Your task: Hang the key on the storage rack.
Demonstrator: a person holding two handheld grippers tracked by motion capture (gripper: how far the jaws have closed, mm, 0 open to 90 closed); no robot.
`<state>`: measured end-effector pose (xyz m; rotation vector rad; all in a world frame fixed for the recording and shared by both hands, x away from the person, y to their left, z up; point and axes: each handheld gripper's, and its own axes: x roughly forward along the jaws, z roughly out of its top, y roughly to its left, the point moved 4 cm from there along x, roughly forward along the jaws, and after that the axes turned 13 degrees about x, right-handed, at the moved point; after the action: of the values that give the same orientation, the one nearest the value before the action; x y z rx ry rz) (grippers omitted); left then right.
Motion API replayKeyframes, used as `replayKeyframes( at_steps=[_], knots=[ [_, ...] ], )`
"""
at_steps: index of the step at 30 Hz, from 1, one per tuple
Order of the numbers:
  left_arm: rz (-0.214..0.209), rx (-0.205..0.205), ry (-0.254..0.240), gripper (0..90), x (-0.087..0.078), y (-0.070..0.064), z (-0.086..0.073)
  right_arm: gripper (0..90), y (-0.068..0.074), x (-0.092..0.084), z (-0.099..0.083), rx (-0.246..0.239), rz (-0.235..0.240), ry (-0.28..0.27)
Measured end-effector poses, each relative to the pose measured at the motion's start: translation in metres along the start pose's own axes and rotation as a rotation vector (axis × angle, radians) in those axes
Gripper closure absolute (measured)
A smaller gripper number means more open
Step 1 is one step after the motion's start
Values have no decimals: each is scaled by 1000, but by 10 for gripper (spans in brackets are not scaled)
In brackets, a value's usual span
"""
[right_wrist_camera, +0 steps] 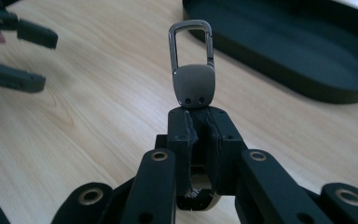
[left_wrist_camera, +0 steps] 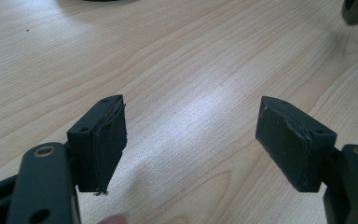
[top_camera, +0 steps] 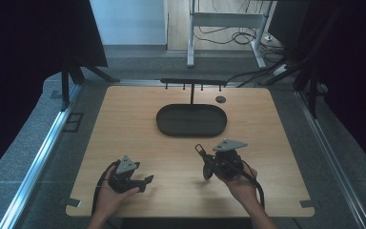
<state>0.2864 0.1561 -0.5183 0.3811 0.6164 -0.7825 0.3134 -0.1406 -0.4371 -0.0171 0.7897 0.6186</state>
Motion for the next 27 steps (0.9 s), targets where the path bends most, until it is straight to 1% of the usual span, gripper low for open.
replayKeyframes(
  at_steps=[5,11,20,23,27],
  knots=[
    [0,0,5,251,0,0,0,810,-2,-3,7,9,7,-18],
    [1,1,4,250,0,1,-1,810,-4,-1,10,23,9,-36],
    [0,6,9,250,1,1,-1,810,-5,-3,16,29,9,-66],
    [1,4,8,251,1,1,-1,810,-6,-5,17,41,7,-74],
    [1,5,8,251,1,1,-1,810,-8,-7,19,44,4,-85]
  ],
)
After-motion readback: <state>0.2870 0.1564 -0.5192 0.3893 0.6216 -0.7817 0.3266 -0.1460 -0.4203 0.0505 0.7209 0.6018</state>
